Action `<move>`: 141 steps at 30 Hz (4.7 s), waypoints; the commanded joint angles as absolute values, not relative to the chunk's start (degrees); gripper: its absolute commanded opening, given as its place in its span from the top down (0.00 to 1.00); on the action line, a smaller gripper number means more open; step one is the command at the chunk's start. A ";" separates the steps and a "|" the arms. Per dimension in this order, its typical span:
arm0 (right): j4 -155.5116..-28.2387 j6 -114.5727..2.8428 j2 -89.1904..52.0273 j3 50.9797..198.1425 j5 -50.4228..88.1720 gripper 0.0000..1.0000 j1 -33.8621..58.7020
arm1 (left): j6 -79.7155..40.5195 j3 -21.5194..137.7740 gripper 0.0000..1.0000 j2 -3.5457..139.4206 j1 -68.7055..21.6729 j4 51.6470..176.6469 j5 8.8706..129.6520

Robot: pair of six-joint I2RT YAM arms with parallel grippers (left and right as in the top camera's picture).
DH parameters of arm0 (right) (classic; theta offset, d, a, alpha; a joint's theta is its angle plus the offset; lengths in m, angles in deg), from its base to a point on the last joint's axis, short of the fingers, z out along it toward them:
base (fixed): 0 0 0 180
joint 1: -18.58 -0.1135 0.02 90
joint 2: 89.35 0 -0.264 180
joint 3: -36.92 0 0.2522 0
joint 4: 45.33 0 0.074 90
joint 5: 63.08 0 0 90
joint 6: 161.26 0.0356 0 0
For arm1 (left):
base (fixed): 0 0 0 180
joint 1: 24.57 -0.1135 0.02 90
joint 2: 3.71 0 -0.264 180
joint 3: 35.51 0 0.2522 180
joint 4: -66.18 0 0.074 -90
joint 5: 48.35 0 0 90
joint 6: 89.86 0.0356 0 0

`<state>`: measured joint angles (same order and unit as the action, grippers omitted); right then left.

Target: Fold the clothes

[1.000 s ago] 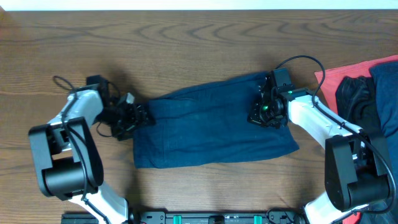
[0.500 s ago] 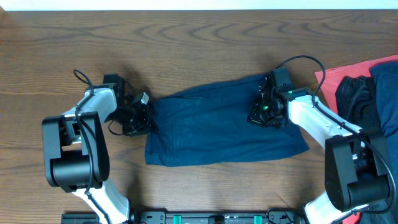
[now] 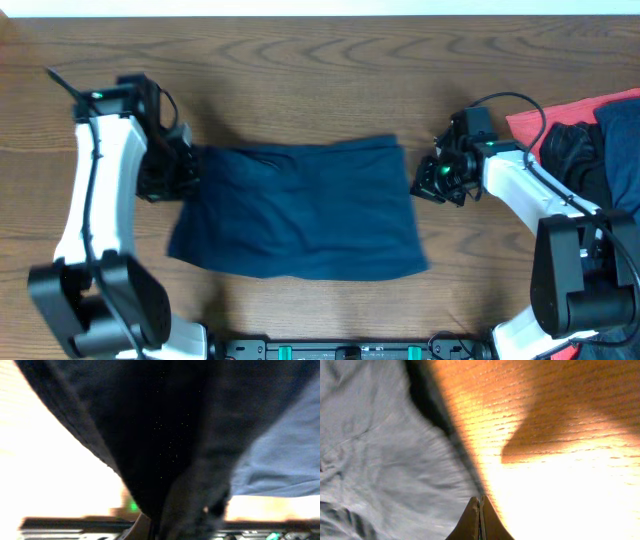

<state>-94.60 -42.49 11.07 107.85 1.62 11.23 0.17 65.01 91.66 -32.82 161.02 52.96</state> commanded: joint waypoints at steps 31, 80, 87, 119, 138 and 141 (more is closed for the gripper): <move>-92.85 -42.36 20.92 107.09 3.19 0.99 -1.78 | -15.26 73.41 0.94 90.59 -22.98 156.95 50.27; -94.90 -42.38 22.30 107.09 -2.03 0.99 0.15 | -39.19 71.44 0.86 107.16 16.51 133.46 53.35; -94.99 -42.38 22.30 107.09 -2.03 0.99 0.15 | -36.85 71.48 0.49 107.09 16.34 133.89 51.23; -100.08 -53.66 8.64 106.93 -5.62 0.79 -8.79 | -20.44 48.97 0.44 103.03 -2.06 137.83 46.01; -100.26 -55.76 1.12 107.55 0.74 0.80 0.96 | -20.46 44.84 0.44 103.03 -2.15 134.88 46.11; -91.82 -53.22 -1.61 107.55 -0.48 0.66 2.35 | -20.46 44.86 0.44 103.03 -2.17 134.88 46.16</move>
<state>-94.49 -52.98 0.97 107.04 3.48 1.48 -20.96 45.71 103.53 -1.98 134.99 47.03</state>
